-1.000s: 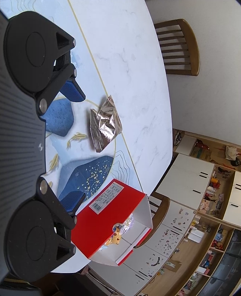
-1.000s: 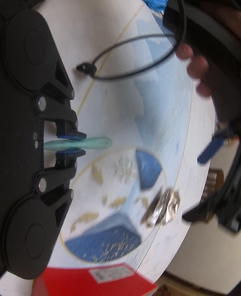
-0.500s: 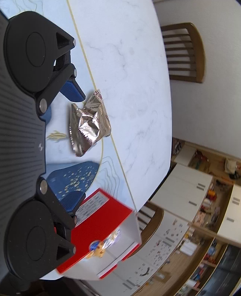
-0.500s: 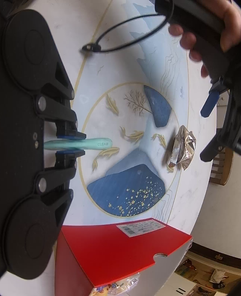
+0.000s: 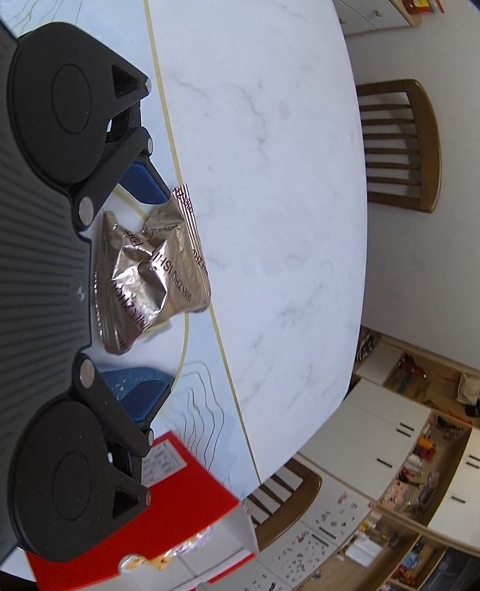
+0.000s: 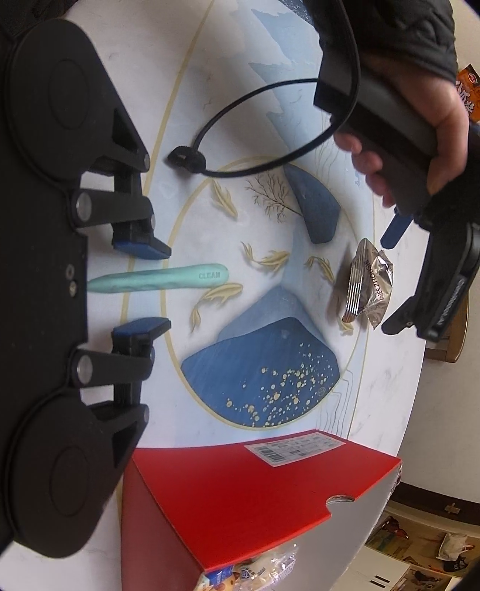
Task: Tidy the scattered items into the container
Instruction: 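Grasp the mint-green stick with the right tool while the left tool grasps the foil packet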
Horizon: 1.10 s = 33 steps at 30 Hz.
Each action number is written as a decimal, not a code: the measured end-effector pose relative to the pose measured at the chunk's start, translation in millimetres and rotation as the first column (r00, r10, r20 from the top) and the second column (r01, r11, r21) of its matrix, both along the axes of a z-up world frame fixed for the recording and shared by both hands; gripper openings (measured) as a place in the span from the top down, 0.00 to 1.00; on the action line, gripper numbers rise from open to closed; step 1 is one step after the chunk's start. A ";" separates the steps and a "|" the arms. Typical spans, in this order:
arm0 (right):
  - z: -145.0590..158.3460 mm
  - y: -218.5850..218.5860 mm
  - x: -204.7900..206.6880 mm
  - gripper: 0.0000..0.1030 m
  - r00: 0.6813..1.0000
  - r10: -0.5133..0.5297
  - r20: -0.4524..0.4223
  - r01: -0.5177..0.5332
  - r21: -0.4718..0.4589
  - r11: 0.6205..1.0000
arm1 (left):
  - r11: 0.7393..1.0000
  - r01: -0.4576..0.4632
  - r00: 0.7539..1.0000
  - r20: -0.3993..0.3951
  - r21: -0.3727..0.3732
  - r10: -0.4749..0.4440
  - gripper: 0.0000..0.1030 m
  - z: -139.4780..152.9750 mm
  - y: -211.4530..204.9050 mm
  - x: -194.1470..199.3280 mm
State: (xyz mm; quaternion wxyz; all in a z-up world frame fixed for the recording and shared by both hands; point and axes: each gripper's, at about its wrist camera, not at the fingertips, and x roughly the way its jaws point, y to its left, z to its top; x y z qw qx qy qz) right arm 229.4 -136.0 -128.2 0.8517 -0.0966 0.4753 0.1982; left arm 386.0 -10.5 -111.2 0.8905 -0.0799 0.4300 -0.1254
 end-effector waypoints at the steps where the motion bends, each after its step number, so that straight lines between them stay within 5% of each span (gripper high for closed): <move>1: 0.0 -0.1 0.0 0.64 1.000 0.002 0.002 -0.002 0.001 1.000 | 1.000 0.000 1.000 -0.003 0.001 0.000 0.01 -1.2 -0.7 1.6; 13: 0.0 0.8 0.8 0.66 1.000 0.010 0.006 -0.010 0.003 1.000 | 0.999 -0.001 0.999 -0.054 0.048 0.003 0.37 -17.1 0.0 9.8; 20: 0.4 2.5 -0.5 0.89 1.000 0.009 0.014 -0.009 0.004 1.000 | 0.998 0.029 0.999 -0.042 0.064 -0.026 0.42 -15.5 -0.5 7.0; 33: 2.4 -3.8 -3.8 0.91 1.000 -0.023 0.018 0.024 -0.020 1.000 | 0.992 0.102 0.994 -0.035 0.075 -0.100 0.47 -10.5 -1.8 -11.1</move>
